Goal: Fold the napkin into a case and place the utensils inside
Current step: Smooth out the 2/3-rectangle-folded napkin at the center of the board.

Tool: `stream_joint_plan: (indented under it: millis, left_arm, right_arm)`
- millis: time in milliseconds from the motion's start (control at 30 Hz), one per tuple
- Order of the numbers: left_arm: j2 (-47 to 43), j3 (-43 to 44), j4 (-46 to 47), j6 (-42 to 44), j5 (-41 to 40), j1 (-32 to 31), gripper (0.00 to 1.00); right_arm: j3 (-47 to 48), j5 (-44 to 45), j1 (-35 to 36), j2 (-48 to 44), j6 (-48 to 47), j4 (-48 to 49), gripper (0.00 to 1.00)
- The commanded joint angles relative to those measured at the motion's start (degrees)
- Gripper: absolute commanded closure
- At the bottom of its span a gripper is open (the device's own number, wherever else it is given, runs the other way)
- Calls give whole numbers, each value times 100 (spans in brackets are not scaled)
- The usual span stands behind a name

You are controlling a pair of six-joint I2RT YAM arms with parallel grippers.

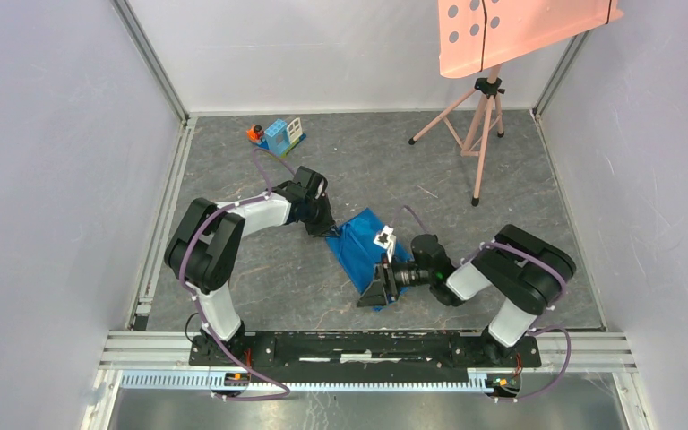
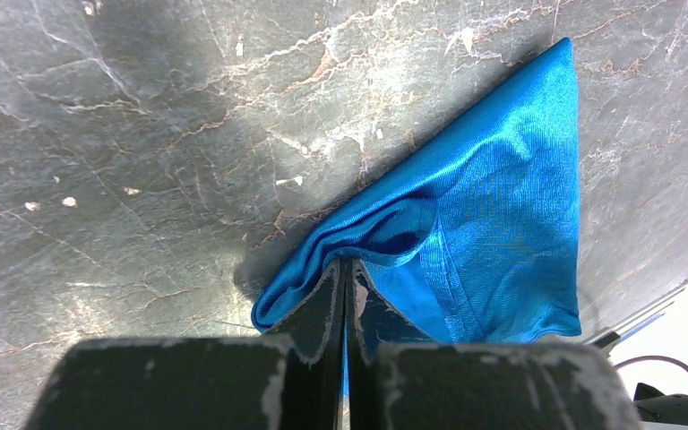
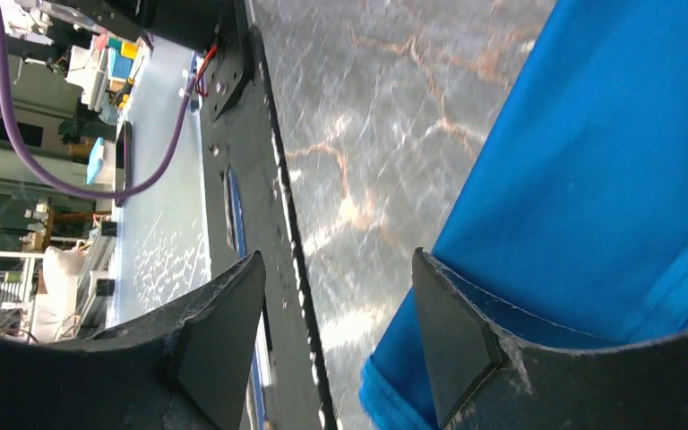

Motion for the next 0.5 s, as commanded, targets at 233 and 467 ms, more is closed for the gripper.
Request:
stream_joint_plan:
  millis: [233, 467]
  left_arm:
    - [78, 8, 27, 357, 92, 56, 95]
    - [-577, 98, 54, 355, 748, 53, 84]
  right_arm:
    - [-1397, -46, 4, -1317, -141, -98, 33]
    - [-438, 460, -98, -2307, -1011, -2543, 34]
